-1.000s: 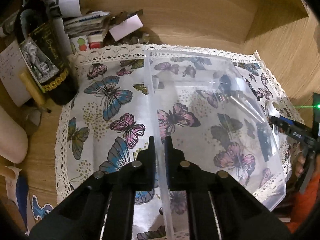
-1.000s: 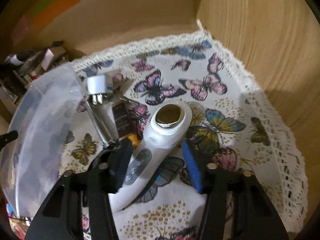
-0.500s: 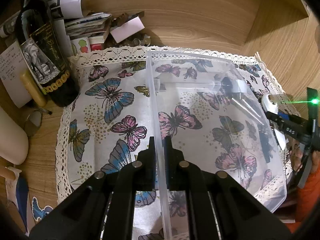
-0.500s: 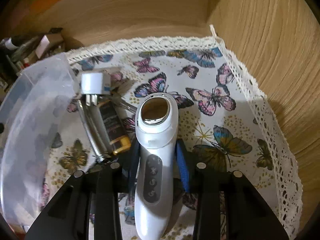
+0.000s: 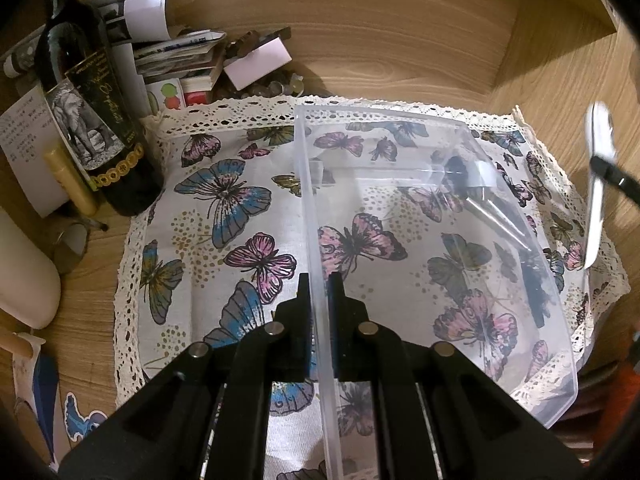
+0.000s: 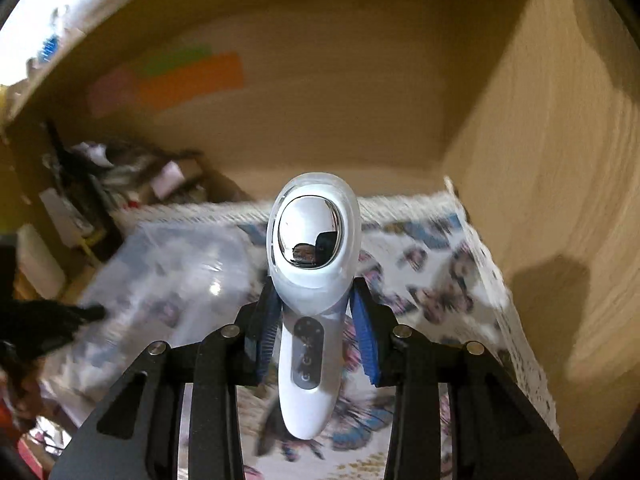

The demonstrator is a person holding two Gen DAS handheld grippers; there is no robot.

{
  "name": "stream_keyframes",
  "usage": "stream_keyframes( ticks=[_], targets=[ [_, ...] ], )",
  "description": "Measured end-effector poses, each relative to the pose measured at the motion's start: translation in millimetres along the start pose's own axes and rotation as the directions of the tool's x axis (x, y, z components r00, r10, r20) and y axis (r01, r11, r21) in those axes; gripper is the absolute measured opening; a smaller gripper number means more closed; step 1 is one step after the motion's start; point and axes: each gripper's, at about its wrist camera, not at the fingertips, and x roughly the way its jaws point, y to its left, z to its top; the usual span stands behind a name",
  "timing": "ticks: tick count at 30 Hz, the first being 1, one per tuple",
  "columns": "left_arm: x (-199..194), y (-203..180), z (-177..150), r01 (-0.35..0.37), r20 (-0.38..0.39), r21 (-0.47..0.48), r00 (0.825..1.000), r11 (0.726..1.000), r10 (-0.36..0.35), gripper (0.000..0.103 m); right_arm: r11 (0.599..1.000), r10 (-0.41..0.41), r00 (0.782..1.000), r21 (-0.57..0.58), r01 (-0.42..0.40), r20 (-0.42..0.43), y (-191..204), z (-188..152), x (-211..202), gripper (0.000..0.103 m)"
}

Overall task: Organize rigid objects
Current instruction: 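Lower the white device into the clear box and open the right gripper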

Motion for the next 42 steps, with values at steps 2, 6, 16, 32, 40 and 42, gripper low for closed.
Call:
stream_keyframes(
  ticks=[2, 6, 16, 32, 40, 42],
  targets=[
    [0, 0, 0, 0.003, 0.002, -0.003, 1.0, 1.0, -0.003, 0.008, 0.999, 0.025, 0.999, -0.027, -0.024, 0.021, 13, 7, -4, 0.032],
    [0, 0, -1, 0.004, 0.004, 0.0, 1.0, 1.0, -0.004, 0.008, 0.993, 0.083, 0.996, -0.083, -0.079, 0.039, 40, 19, -3, 0.032],
    [-1, -4, -3, -0.013, 0.025, 0.021, 1.0, 1.0, 0.013, 0.008, 0.969, 0.17, 0.985, -0.173, -0.175, -0.044, 95, 20, 39, 0.032],
    [0, 2, -2, 0.04, 0.022, 0.032, 0.999, 0.999, -0.04, 0.008, 0.939, 0.141, 0.926, -0.249, -0.237, -0.351, 129, 1, 127, 0.032],
    [0, 2, -2, 0.048, 0.022, 0.045, 0.999, 0.998, -0.049, 0.009, 0.915, 0.129, 0.885, -0.29, -0.28, -0.447, 145, -10, 147, 0.032],
    [0, 2, -2, 0.05, 0.022, 0.046, 0.998, 0.998, -0.051, 0.009, 0.912, 0.115, 0.885, -0.306, -0.275, -0.452, 147, -11, 149, 0.032]
  ],
)
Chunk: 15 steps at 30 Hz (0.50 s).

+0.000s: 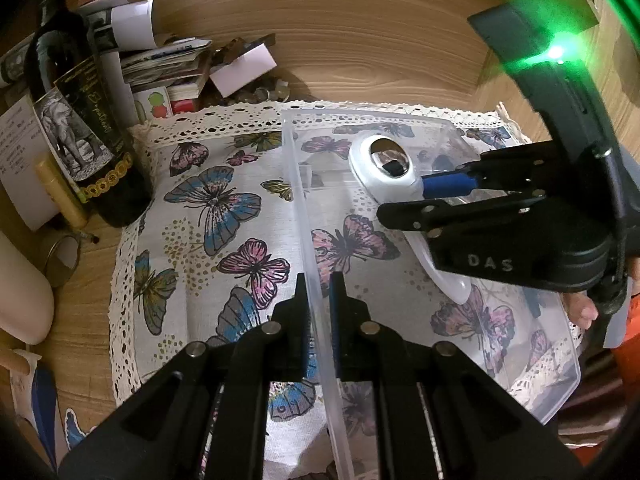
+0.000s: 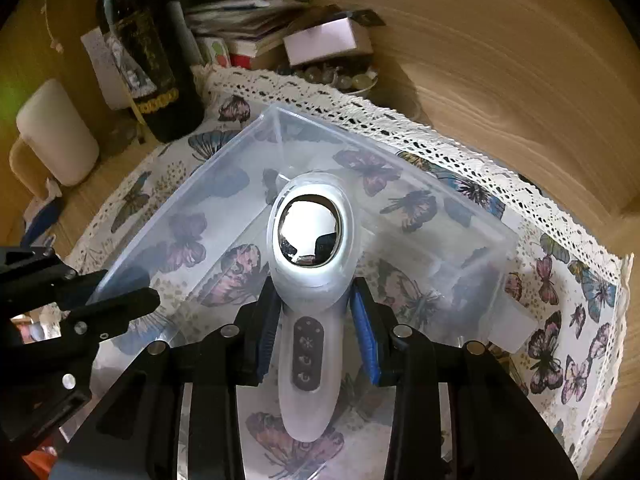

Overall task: Organize rigid objects
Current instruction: 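Lower the white device into the clear box and open the right gripper, then move the right gripper to the white plug and grasp it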

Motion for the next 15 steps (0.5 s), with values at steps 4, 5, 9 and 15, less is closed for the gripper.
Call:
stream_keyframes(
  ticks=[4, 5, 9, 15],
  targets=[
    [0, 0, 0, 0.0, 0.0, 0.0, 1.0, 1.0, 0.0, 0.009, 1.0, -0.023, 1.0, -0.012, 0.022, -0.021, 3, 0, 5, 0.033],
    [0, 0, 0, 0.0, 0.0, 0.0, 1.0, 1.0, 0.0, 0.009, 0.999, -0.033, 0.999, -0.016, 0.033, -0.02, 3, 0, 5, 0.033],
    [1, 0, 0, -0.002, -0.004, -0.002, 1.0, 1.0, 0.002, 0.009, 0.999, -0.042, 0.999, -0.022, 0.043, 0.016, 3, 0, -7, 0.045],
    [2, 0, 1, -0.003, -0.007, -0.011, 1.0, 1.0, 0.003, 0.009, 0.999, -0.026, 0.994, 0.024, 0.024, 0.105, -10, -2, -39, 0.051]
  ],
)
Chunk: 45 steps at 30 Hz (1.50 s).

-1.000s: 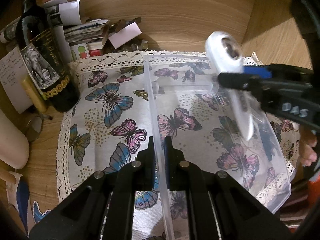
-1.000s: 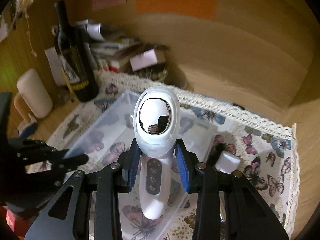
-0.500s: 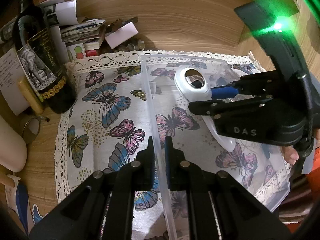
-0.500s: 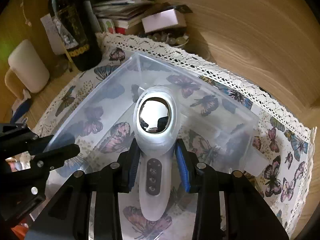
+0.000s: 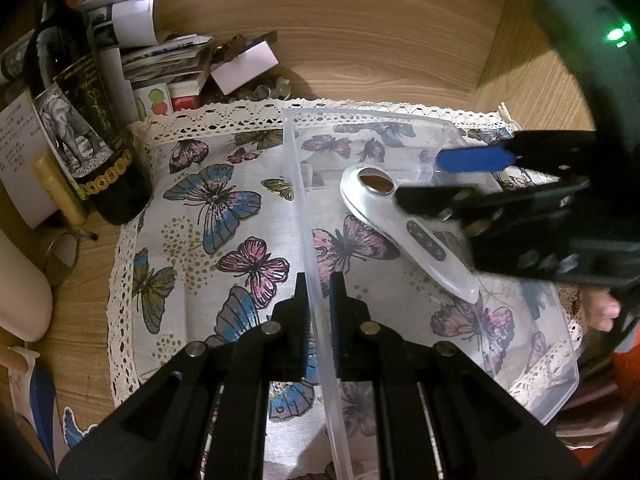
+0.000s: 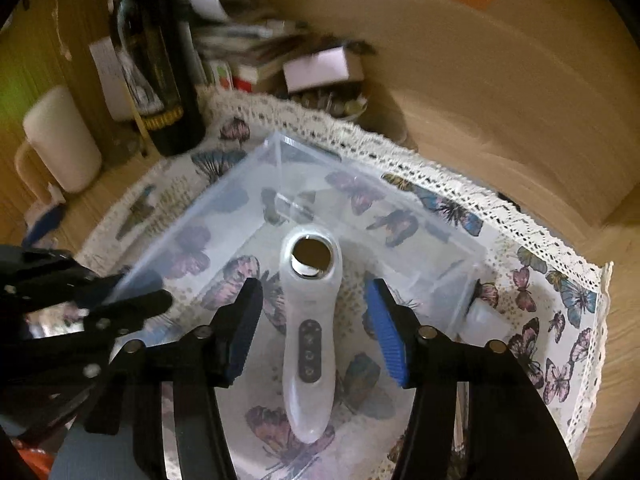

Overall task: Organize rigid objects
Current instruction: 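Move the right gripper to the white plug and grasp it, then carry the white plug into the box beside the device and release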

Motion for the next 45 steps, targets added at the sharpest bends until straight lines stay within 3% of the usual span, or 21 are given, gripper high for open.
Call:
stream_keyframes(
  ticks=[7, 15, 22, 34, 39, 41, 45],
  targets=[
    [1, 0, 0, -0.003, -0.007, -0.011, 1.0, 1.0, 0.003, 0.009, 0.996, -0.057, 0.988, 0.078, 0.047, 0.142, -24, -6, -49, 0.065],
    [4, 1, 0, -0.007, -0.024, -0.026, 1.0, 1.0, 0.007, 0.009, 0.974, -0.154, 0.967, 0.197, 0.114, 0.203, -75, -22, -81, 0.065],
    [4, 1, 0, -0.011, -0.032, -0.034, 0.999, 0.999, 0.01, 0.009, 0.95, -0.202, 0.969, 0.271, 0.158, 0.141, -113, -39, -65, 0.065],
    [5, 2, 1, -0.013, -0.05, -0.035, 0.999, 0.999, 0.011, 0.009, 0.952, -0.105, 0.995, 0.288, 0.102, -0.006, -124, -46, 14, 0.065],
    [5, 1, 1, -0.014, -0.049, -0.033, 0.999, 0.999, 0.013, 0.009, 0.955, -0.055, 0.998, 0.29, 0.06, -0.025, -126, -47, 31, 0.052],
    [5, 1, 1, -0.014, -0.05, -0.034, 0.999, 0.999, 0.012, 0.009, 0.958, -0.046, 0.999, 0.281, 0.051, -0.024, -124, -46, 34, 0.041],
    [5, 0, 1, -0.014, -0.05, -0.035, 0.999, 0.999, 0.012, 0.009, 0.964, -0.063, 0.998, 0.257, 0.064, -0.013, -120, -45, 35, 0.038]
  ],
)
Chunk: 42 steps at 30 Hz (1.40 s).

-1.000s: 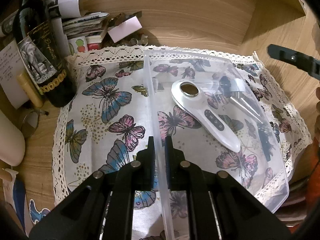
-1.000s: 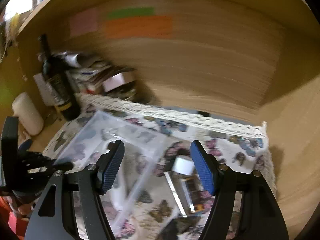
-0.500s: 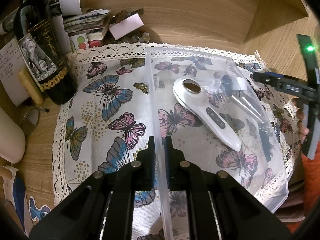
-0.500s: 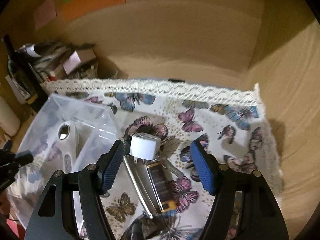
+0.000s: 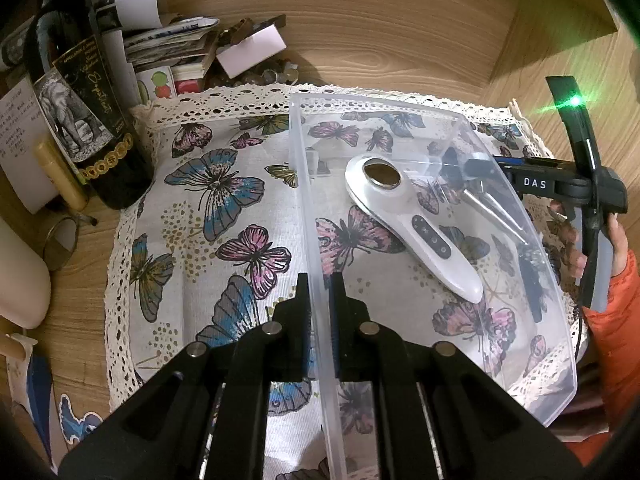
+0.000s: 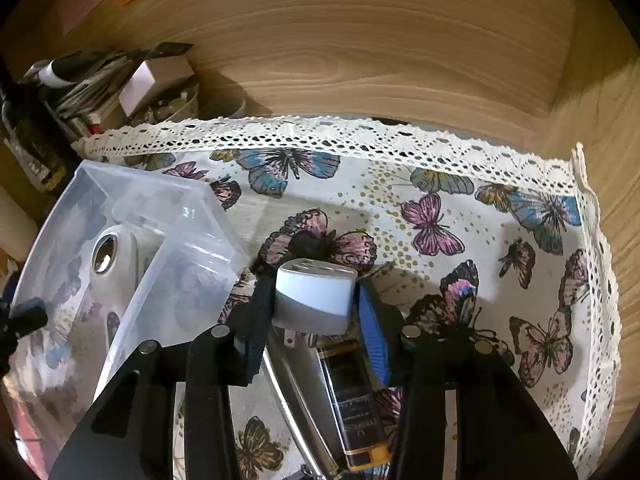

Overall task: Organize rigid objects
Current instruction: 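Carry the white plug into the box beside the device and release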

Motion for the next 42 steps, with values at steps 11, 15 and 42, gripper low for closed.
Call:
stream_keyframes(
  ticks=[11, 15, 42],
  targets=[
    [1, 1, 1, -0.003, 0.002, 0.002, 1.0, 1.0, 0.003, 0.009, 1.0, -0.008, 0.995, 0.003, 0.007, 0.101, 0, 3, -43, 0.038],
    [2, 1, 2, -0.003, 0.003, 0.003, 1.0, 1.0, 0.003, 0.009, 1.0, 0.002, 0.988, -0.01, 0.0, 0.152, 10, 6, -67, 0.038],
    [4, 0, 3, -0.004, 0.005, 0.01, 1.0, 1.0, 0.004, 0.009, 0.976, 0.134, 0.983, -0.192, -0.108, 0.128, 89, 5, -64, 0.038]
  ],
)
